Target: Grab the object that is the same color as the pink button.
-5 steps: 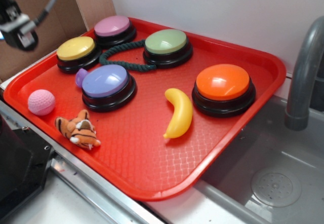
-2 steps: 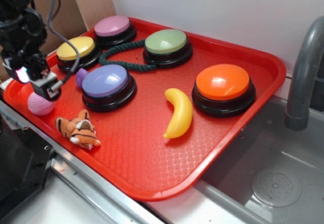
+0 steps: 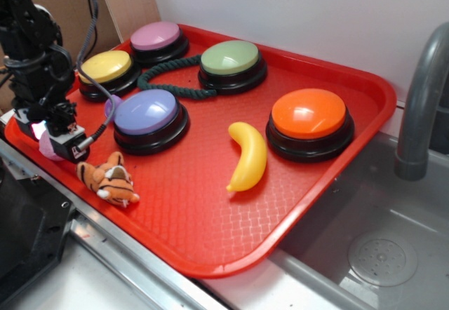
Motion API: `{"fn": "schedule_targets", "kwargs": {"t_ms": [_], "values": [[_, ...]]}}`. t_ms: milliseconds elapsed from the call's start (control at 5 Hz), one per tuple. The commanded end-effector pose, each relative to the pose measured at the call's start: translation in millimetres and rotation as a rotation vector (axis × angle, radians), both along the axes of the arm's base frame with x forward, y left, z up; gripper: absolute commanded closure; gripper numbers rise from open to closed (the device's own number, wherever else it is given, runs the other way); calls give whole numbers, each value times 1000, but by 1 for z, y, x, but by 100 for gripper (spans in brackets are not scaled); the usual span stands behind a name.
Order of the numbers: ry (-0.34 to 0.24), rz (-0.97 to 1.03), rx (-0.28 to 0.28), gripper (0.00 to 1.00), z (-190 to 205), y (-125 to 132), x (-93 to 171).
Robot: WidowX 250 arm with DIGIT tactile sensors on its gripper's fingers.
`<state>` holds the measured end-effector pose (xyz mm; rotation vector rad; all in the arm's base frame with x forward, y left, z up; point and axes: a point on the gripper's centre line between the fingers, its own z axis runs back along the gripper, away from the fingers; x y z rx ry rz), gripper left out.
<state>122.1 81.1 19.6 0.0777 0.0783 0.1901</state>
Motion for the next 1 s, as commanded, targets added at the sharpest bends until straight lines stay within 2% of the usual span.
{"fn": "schedule_targets", "kwargs": {"t_ms": [0, 200, 400, 600, 800], "values": [[-47, 2, -14, 100, 29, -1, 7], [-69, -11, -57, 100, 61, -12, 28], [-101, -72, -71, 100, 94, -33, 56], [-163, -147, -77, 100, 123, -50, 77], [-172, -230, -56, 100, 142, -58, 89]]}}
